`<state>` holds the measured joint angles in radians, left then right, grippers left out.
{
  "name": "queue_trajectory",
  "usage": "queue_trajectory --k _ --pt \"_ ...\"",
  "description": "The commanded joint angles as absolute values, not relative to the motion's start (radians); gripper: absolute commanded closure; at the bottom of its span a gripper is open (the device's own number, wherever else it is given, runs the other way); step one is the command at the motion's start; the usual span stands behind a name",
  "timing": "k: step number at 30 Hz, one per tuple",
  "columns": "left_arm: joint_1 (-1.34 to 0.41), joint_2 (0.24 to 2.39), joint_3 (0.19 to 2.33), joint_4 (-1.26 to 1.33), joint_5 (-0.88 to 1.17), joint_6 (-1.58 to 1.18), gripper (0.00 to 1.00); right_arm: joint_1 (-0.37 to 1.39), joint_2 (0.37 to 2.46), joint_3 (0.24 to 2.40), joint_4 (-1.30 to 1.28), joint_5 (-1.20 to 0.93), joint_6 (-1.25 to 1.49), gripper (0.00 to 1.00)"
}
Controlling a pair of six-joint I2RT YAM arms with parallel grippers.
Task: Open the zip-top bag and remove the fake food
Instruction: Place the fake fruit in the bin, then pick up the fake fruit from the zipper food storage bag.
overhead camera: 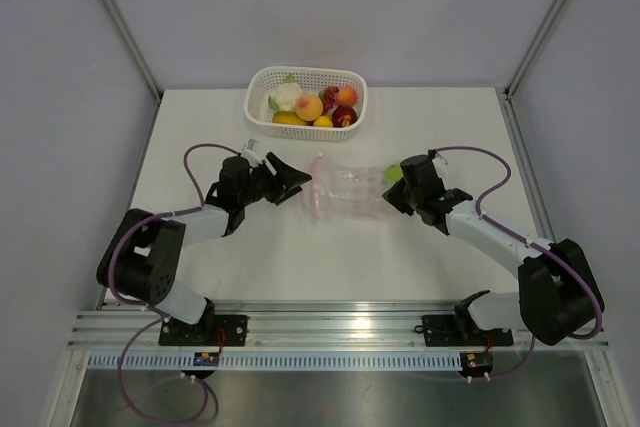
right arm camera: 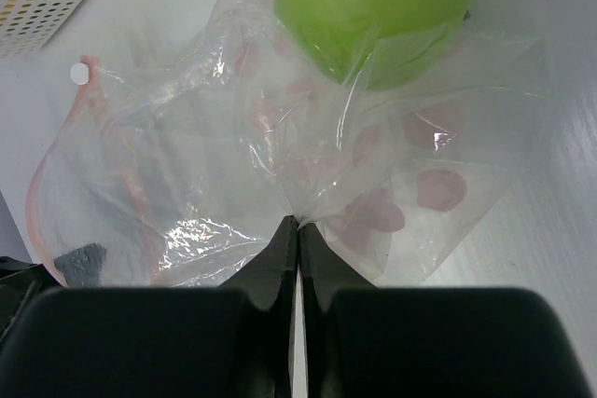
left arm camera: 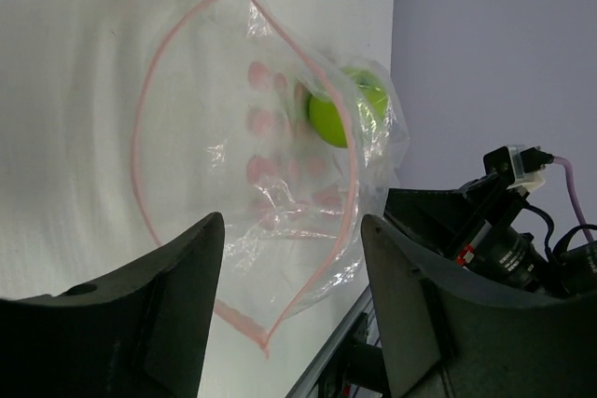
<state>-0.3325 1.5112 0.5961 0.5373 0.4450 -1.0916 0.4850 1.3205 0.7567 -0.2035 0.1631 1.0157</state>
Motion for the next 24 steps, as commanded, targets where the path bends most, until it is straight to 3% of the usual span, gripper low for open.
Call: queue_trajectory --k 1,3,8,24 --pt "-0.345 1.575 0.581 0.687 0.503 -1.086 0.40 0.483 1.307 0.758 -0.167 0.153 0.993 0.94" --pt "-0.351 1.600 0.583 0.718 0.514 -1.092 0.50 0.483 1.307 0.756 -0.163 0.146 0.994 0.93" --pt "-0.376 1.647 0.591 0.742 0.511 -1.106 0.59 0.483 1.307 0.753 -0.153 0.135 0.994 0.93" --pt "-0.298 1.575 0.521 0.743 0.449 -1.105 0.57 0.483 1.292 0.742 -0.140 0.113 0.994 0.93"
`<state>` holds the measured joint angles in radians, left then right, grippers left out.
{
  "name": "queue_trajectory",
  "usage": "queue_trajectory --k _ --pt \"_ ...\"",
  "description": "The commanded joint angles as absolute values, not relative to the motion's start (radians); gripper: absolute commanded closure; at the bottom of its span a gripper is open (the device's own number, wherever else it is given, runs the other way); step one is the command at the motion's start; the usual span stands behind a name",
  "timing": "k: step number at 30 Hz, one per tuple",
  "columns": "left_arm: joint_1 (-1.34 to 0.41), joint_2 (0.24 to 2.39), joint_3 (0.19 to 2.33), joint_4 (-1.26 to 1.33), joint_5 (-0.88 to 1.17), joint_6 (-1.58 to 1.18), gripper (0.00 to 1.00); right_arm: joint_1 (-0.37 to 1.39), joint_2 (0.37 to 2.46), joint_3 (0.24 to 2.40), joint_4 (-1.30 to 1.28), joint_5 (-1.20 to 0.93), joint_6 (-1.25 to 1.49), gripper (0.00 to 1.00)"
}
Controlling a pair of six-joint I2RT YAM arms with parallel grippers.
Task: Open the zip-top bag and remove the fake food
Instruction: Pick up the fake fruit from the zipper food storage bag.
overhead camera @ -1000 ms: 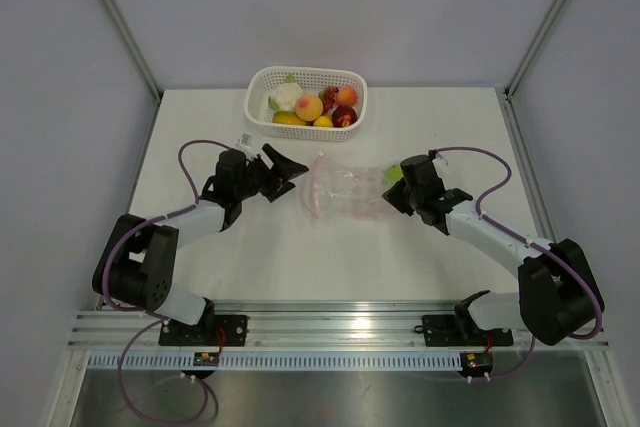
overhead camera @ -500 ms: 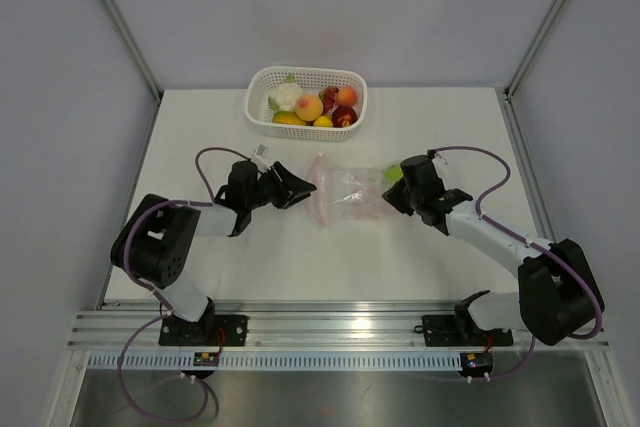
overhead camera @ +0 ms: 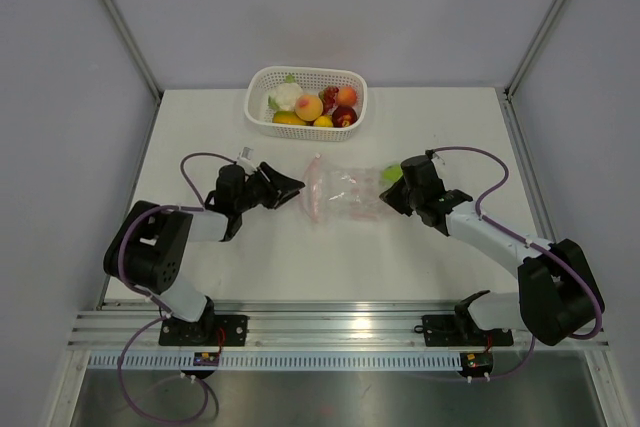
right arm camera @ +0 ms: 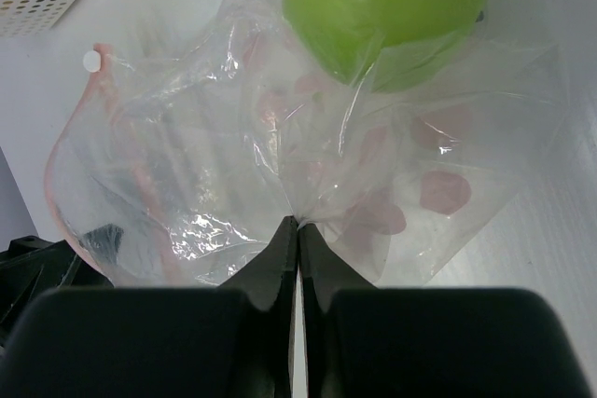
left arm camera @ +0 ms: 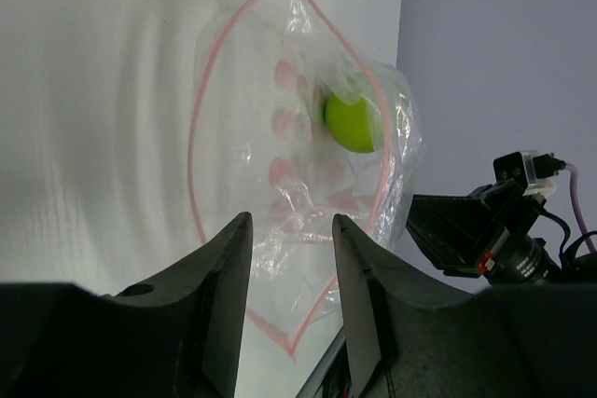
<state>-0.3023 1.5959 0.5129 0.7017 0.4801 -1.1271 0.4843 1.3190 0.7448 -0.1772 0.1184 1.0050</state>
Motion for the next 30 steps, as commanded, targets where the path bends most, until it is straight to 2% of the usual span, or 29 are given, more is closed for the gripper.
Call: queue_trajectory --k 1,6,9,13,15,19,22,29,30 --pt "-0.298 1.588 0.532 0.744 0.454 -1.109 0.58 0.483 1.292 0.742 -0.140 0.112 0.996 0.93" --pt "-0.301 1.695 0.549 0.848 0.500 -1.161 0.63 0.485 1.293 0.741 -0.133 0.106 0.997 0.93" --pt "-0.311 1.721 0.592 0.827 0.520 -1.149 0.69 0.483 1.298 0.736 -0.121 0.091 0.992 0.93" --pt "-0.336 1.741 0.632 0.792 0.528 -1.128 0.69 0.486 1.310 0.742 -0.104 0.066 0.974 0.94" --pt "-0.347 1.744 0.655 0.763 0.520 -1.112 0.68 0.491 1.316 0.738 -0.089 0.042 0.971 0.94" --pt "-0.357 1.759 0.673 0.707 0.503 -1.088 0.54 0.514 1.345 0.736 -0.029 -0.024 0.959 0.94" --pt "-0.364 1.778 0.686 0.695 0.506 -1.081 0.53 0.541 1.367 0.756 -0.012 -0.066 0.925 0.93" --pt "-0.365 1.816 0.698 0.715 0.526 -1.097 0.53 0.546 1.333 0.804 -0.092 -0.009 0.845 0.57" --pt "-0.365 1.816 0.699 0.715 0.528 -1.097 0.53 0.546 1.319 0.804 -0.095 -0.006 0.833 0.41"
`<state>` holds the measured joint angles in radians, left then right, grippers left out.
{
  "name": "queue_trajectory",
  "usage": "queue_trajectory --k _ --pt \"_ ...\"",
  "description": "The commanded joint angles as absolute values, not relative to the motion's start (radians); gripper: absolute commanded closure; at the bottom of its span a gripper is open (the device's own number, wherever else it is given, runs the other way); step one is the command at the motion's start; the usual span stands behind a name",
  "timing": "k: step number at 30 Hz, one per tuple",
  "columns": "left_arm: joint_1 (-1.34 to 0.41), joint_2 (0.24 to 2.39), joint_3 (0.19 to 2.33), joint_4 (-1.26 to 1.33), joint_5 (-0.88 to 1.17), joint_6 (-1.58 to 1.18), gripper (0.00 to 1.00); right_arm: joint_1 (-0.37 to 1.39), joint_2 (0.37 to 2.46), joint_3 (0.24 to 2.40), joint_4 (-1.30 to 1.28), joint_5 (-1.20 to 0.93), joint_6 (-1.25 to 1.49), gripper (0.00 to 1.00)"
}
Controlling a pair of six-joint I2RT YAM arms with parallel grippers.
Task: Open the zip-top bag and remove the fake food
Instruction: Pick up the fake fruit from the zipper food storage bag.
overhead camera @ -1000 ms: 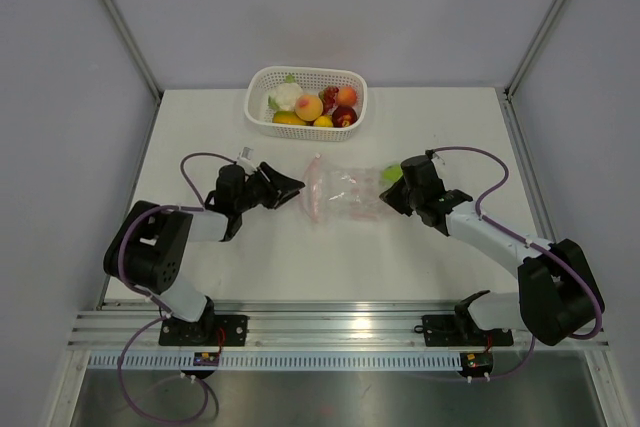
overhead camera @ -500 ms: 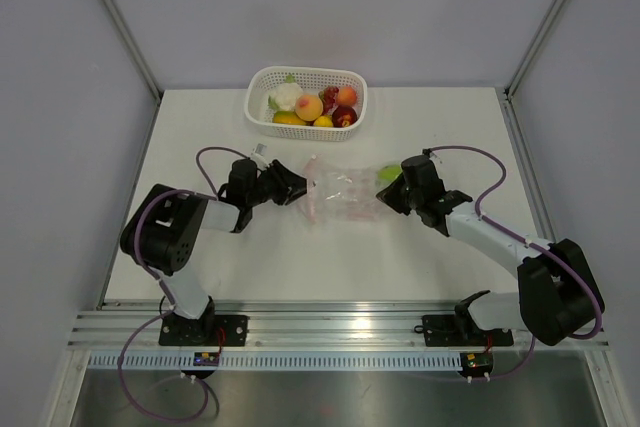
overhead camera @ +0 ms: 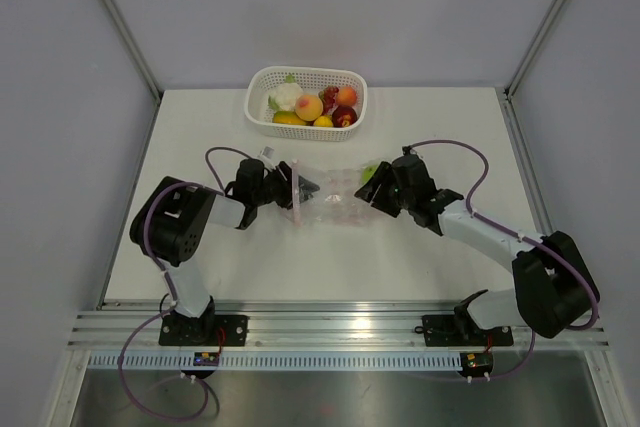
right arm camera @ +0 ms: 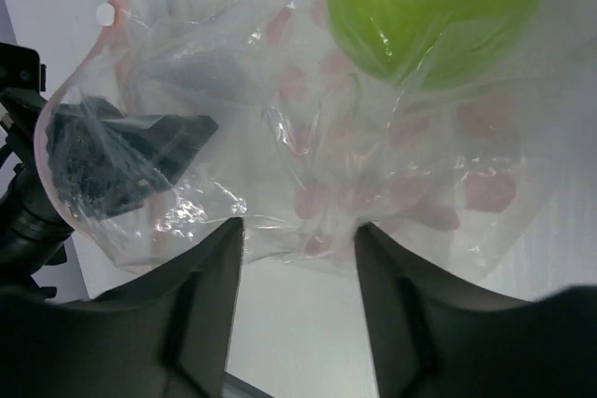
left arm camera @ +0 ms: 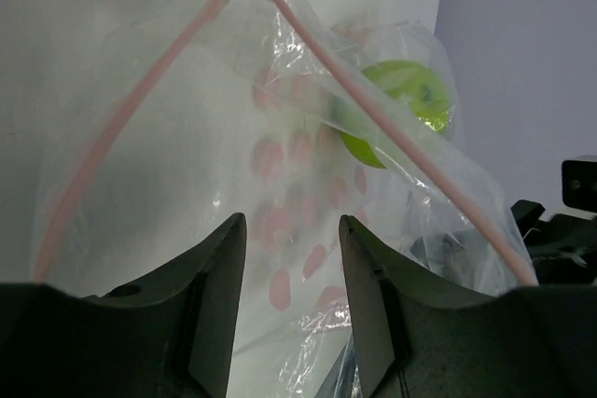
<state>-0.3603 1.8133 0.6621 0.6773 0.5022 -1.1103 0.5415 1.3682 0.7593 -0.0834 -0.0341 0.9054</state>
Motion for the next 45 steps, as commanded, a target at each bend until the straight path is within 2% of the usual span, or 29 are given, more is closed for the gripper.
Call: queue_trajectory --k 1,3,10,15,16,19,26,34,43,45 --pt "-0.365 1.815 0.699 0.716 0.531 -1.095 0.53 0.546 1.315 0.805 -0.104 -0.006 0.816 0.34" --pt "-0.367 1.810 0.696 0.713 0.528 -1.094 0.53 0.546 1.309 0.818 -0.133 0.032 0.802 0.26" --pt "-0.370 1.815 0.703 0.718 0.532 -1.094 0.53 0.546 1.318 0.894 -0.248 0.142 0.747 0.23" --pt "-0.370 1.806 0.704 0.706 0.529 -1.086 0.53 0.546 1.307 0.934 -0.310 0.175 0.710 0.16" --pt "-0.370 1.807 0.704 0.706 0.526 -1.085 0.53 0.546 1.299 0.937 -0.317 0.211 0.709 0.11" --pt "-0.370 1.813 0.706 0.706 0.526 -1.085 0.53 0.546 1.278 0.948 -0.330 0.279 0.690 0.08" --pt "-0.370 1.815 0.707 0.707 0.526 -1.083 0.53 0.500 1.400 1.068 -0.405 0.327 0.690 0.06" --pt "-0.373 1.815 0.706 0.715 0.532 -1.086 0.53 0.391 1.601 1.170 -0.400 0.229 0.704 0.05" --pt "-0.376 1.815 0.706 0.719 0.532 -1.088 0.53 0.364 1.732 1.203 -0.344 0.201 0.716 0.05" --pt "-0.377 1.815 0.704 0.719 0.534 -1.088 0.53 0.362 1.752 1.193 -0.310 0.180 0.730 0.07"
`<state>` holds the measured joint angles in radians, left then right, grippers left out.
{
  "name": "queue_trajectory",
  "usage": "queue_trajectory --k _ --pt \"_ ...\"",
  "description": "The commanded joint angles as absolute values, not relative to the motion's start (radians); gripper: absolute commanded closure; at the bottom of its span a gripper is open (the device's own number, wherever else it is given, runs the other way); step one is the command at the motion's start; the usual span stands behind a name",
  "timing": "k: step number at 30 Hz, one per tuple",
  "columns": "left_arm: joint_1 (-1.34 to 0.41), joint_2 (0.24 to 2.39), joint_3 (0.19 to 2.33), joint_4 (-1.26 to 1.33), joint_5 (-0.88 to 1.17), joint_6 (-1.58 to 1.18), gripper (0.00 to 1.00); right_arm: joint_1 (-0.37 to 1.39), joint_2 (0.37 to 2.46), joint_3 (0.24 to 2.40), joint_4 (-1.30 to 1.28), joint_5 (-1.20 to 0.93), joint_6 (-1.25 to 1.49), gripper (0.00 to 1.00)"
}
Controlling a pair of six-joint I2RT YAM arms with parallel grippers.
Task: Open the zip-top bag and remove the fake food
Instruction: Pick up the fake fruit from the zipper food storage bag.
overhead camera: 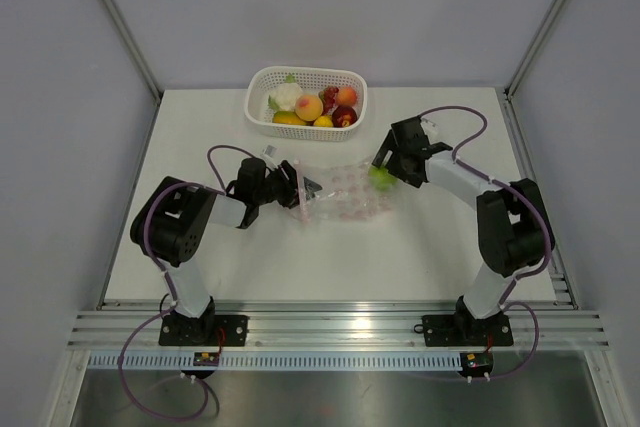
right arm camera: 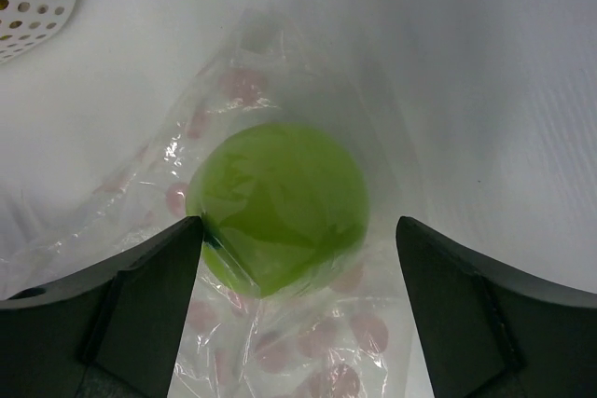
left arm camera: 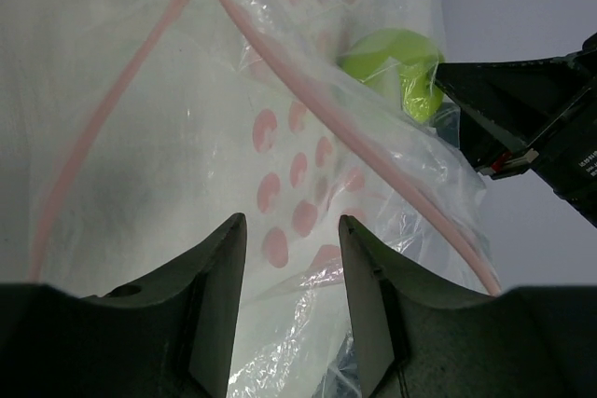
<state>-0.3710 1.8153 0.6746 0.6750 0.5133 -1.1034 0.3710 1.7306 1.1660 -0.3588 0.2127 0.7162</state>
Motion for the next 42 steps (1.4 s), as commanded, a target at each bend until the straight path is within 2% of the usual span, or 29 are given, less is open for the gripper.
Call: queue_trajectory --k 1,6,10,12,18,23,29,32,38,42 --pt "-0.379 1.815 0.704 0.719 0.532 -1.088 0.53 0.362 1.765 1.190 -0.304 0.163 0.735 0.09" --pt "-0.387 1.816 0.704 0.719 0.532 -1.088 0.51 0.361 1.802 1.190 -0.279 0.114 0.753 0.23" --pt "-0.394 1.819 0.709 0.721 0.534 -1.088 0.51 0.362 1.850 1.210 -0.285 0.100 0.749 0.25" --pt "-0.394 1.821 0.707 0.723 0.537 -1.088 0.51 0.360 1.864 1.224 -0.304 0.112 0.742 0.24" --pt "-0.397 1.821 0.709 0.726 0.538 -1.088 0.51 0.360 1.893 1.242 -0.314 0.138 0.735 0.13" --pt "-0.397 1.821 0.710 0.727 0.541 -1.088 0.51 0.360 1.819 1.194 -0.281 0.196 0.746 0.05" --pt "-0.397 1.819 0.707 0.733 0.546 -1.089 0.51 0.356 1.836 1.213 -0.310 0.218 0.752 0.06" --pt "-0.397 1.821 0.706 0.736 0.549 -1.091 0.51 0.350 1.853 1.226 -0.318 0.227 0.752 0.12" --pt "-0.399 1.816 0.703 0.741 0.551 -1.091 0.52 0.344 1.842 1.207 -0.305 0.225 0.750 0.36" --pt "-0.399 1.818 0.704 0.742 0.552 -1.091 0.52 0.345 1.835 1.206 -0.310 0.239 0.753 0.42"
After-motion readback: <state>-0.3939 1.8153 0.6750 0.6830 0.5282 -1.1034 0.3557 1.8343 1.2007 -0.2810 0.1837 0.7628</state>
